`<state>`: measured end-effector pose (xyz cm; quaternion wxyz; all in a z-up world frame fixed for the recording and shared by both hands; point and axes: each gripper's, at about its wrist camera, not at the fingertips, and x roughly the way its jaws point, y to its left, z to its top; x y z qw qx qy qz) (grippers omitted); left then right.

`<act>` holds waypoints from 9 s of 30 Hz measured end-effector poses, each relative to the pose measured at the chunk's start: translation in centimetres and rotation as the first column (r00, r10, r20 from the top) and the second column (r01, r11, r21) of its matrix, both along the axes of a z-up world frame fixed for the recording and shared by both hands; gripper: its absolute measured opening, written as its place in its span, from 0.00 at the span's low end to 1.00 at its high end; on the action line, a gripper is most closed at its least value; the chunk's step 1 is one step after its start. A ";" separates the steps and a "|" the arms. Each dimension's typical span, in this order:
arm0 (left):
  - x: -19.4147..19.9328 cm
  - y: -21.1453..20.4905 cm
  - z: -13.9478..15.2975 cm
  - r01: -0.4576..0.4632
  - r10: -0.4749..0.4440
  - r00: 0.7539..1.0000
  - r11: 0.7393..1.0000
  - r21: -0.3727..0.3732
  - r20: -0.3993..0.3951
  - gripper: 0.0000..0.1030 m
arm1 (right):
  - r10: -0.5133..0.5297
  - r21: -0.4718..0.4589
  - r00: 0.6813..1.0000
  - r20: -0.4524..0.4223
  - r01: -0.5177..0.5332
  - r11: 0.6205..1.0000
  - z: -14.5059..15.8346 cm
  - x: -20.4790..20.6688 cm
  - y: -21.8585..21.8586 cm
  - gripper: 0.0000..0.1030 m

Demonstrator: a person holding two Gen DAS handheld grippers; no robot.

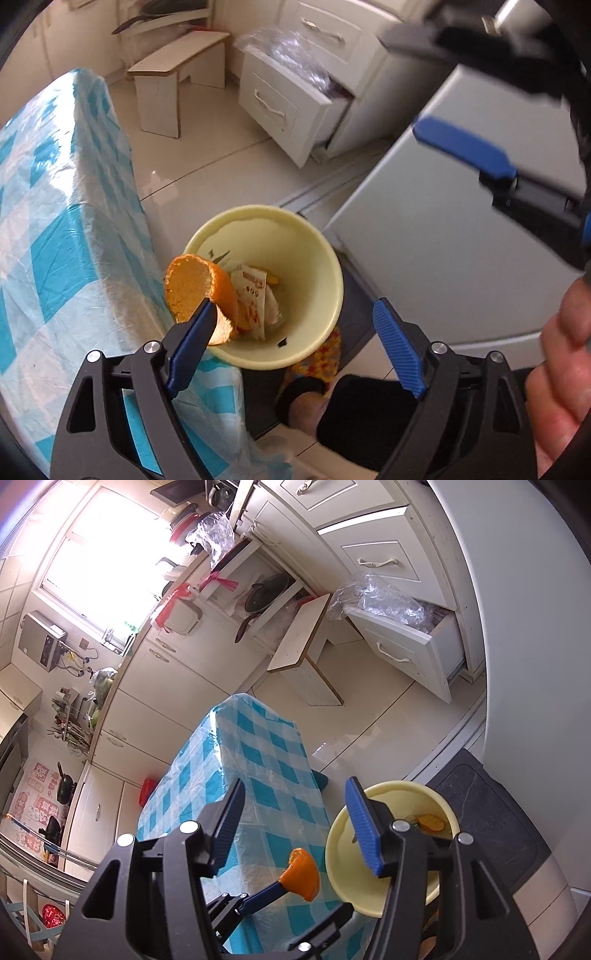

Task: Collect trash
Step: 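Drop the orange peel and rice bag into the yellow bucket with both tools, then move both open tools back over the table, then grasp the last orange peel with the left tool while the right tool grasps the tissue, then drop the orange peel and white tissue into the yellow bucket with both tools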

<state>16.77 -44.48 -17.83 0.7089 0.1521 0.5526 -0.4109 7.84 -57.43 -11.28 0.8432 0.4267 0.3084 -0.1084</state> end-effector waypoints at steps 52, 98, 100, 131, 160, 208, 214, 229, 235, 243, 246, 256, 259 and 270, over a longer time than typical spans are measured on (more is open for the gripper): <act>-1.0 41.2 11.7 -0.682 0.787 0.606 0.589 -0.435 0.115 0.83 | 0.198 -0.274 0.980 0.025 -0.183 0.944 3.2 6.3 12.0 0.69; 2.4 46.4 7.5 -0.810 0.884 0.460 0.455 -0.369 0.081 0.83 | 0.487 -0.407 0.873 -0.005 -0.446 0.797 3.1 8.5 22.7 0.77; 2.7 46.4 7.2 -0.811 0.883 0.463 0.458 -0.364 0.080 0.83 | 0.494 -0.407 0.870 -0.006 -0.453 0.793 3.0 8.6 22.9 0.77; 11.3 40.5 2.0 -0.804 0.838 0.538 0.542 -0.244 0.091 0.82 | 0.500 -0.368 0.866 -0.020 -0.472 0.801 1.9 10.7 22.8 0.78; 10.5 40.5 2.5 -0.728 0.758 0.637 0.651 -0.214 0.138 0.11 | 0.517 -0.382 0.856 -0.010 -0.481 0.789 2.2 11.1 23.1 0.78; 5.6 45.7 7.0 -0.625 0.688 0.719 0.700 -0.344 0.094 0.05 | 0.791 -0.297 0.610 -0.053 -0.766 0.570 8.3 18.3 33.6 0.10; 4.1 41.7 10.4 -0.540 0.628 0.767 0.744 -0.392 0.135 0.05 | 0.655 -0.354 0.755 -0.042 -0.624 0.696 8.6 11.1 24.4 0.10; 0.4 18.5 10.8 -0.250 0.322 0.927 0.912 -0.326 0.191 0.05 | 0.280 -0.342 0.886 -0.368 -0.410 0.846 -0.6 3.8 8.0 0.12; 0.4 11.8 6.3 -0.229 0.270 0.947 0.948 -0.220 0.176 0.05 | 0.285 -0.231 0.861 -0.421 -0.405 0.885 -3.8 4.1 5.2 0.20; -0.4 7.1 3.0 -0.200 0.220 0.960 0.972 -0.125 0.174 0.05 | 0.199 -0.092 0.917 -0.346 -0.245 0.965 -4.2 3.1 1.9 0.43; -0.3 5.9 2.0 -0.193 0.206 0.966 0.977 -0.091 0.158 0.06 | 0.176 -0.118 0.939 -0.295 -0.218 0.969 -3.1 2.8 1.7 0.49; -0.2 4.3 1.2 -0.170 0.179 0.973 0.983 -0.071 0.147 0.40 | 0.151 -0.127 0.970 -0.189 -0.176 0.976 -1.4 2.6 1.0 0.52; 0.1 4.2 1.4 -0.157 0.167 0.979 0.984 -0.087 0.115 0.56 | 0.150 -0.138 0.972 -0.181 -0.176 0.975 -1.1 2.7 1.2 0.54; -0.1 5.5 3.7 -0.172 0.190 0.966 0.979 -0.111 0.177 0.63 | 0.136 -0.143 0.978 -0.158 -0.158 0.977 -0.8 2.8 1.2 0.57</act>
